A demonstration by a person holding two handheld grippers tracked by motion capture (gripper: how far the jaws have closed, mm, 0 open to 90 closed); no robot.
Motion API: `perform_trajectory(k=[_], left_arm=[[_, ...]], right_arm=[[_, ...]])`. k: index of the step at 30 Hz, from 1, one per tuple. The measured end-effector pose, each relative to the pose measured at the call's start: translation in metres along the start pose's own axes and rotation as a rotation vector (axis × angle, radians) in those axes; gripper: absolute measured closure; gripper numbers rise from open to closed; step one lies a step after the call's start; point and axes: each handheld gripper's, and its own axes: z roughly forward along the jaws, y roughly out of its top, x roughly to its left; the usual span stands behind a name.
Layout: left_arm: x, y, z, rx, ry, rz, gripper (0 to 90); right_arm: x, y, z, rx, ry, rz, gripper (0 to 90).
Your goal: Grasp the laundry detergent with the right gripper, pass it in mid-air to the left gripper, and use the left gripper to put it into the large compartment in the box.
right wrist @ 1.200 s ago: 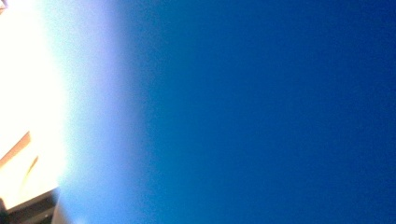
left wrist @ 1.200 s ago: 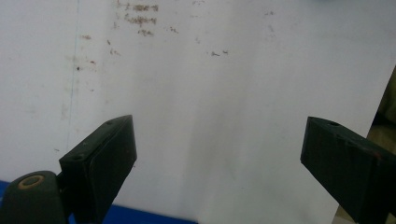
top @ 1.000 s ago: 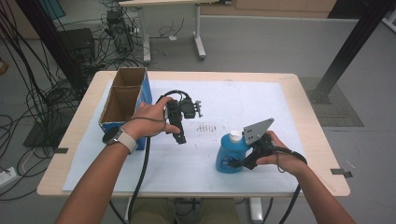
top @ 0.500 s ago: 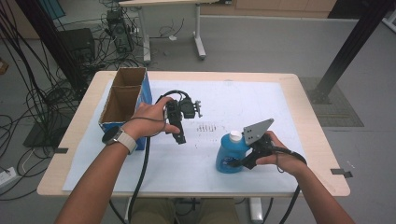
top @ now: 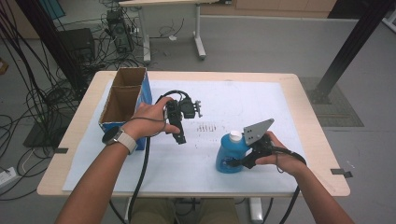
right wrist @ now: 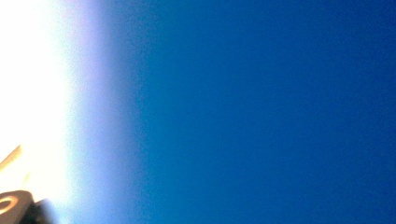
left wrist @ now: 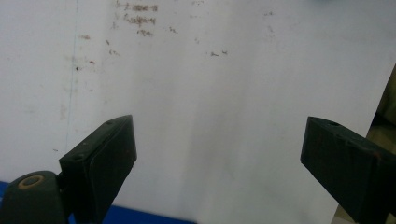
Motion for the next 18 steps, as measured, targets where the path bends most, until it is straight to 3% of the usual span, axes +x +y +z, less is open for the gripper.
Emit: perform_trajectory(k=[18], left_arm=[[-0.0002,0.0005,-0.0001,0.003,0.0,0.002,10.9]], right_arm=[[0.0007,-0.0011,0.0004,-0.009,0.0,-0.012,42.4]])
